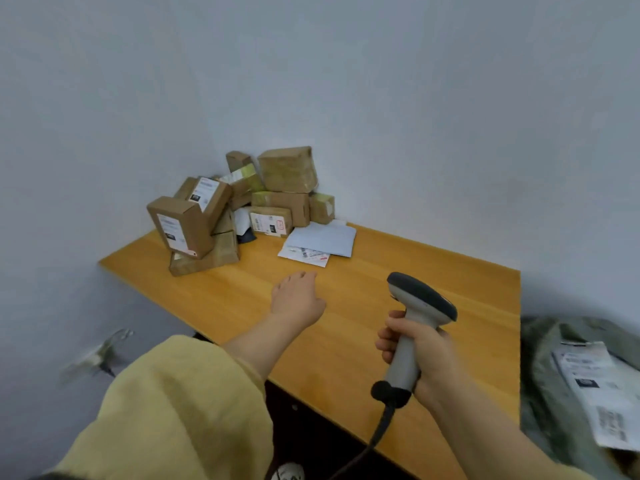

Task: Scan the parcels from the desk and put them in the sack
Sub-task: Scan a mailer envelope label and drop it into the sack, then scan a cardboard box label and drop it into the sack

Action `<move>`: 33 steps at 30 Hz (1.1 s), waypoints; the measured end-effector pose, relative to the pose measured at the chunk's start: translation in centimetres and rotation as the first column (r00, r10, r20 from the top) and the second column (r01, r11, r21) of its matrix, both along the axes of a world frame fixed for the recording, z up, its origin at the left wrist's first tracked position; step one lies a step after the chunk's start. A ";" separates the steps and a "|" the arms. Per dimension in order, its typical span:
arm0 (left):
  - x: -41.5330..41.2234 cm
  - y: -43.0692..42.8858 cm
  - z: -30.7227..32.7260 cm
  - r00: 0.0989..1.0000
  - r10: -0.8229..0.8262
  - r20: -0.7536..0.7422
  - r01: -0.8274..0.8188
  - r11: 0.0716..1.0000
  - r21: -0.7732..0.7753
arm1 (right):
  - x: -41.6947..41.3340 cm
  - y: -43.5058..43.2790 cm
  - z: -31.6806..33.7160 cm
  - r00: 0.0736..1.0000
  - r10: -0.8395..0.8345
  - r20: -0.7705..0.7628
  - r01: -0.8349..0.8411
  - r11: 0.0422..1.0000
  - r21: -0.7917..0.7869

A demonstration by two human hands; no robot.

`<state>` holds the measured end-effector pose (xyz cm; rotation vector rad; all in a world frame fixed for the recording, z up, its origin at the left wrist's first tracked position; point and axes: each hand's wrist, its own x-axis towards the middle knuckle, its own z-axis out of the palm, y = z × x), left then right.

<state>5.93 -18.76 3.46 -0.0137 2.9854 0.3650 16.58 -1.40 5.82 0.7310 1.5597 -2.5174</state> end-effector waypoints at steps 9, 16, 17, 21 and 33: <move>-13.3 -18.8 0.4 0.979 0.190 -0.073 -0.182 0.978 0.099 | -15.2 -15.8 0.1 0.983 0.180 0.028 -0.181 0.983 0.042; -24.0 -30.5 2.9 0.983 0.103 -0.150 -0.114 0.991 -0.066 | -25.3 -25.2 0.2 0.961 0.269 0.066 -0.273 0.960 0.065; -25.5 -31.5 3.1 0.989 0.068 -0.130 -0.085 0.988 -0.127 | -26.3 -26.0 0.2 0.959 0.276 0.072 -0.281 0.957 0.074; -30.4 -34.1 2.2 0.995 -0.094 0.015 0.092 0.909 -0.406 | -28.8 -27.5 -0.2 0.960 0.263 0.093 -0.271 0.958 0.096; -30.8 -34.4 6.4 0.989 0.023 0.149 -0.006 0.993 -0.115 | -28.9 -25.9 -0.6 0.975 0.190 0.113 -0.202 0.974 0.106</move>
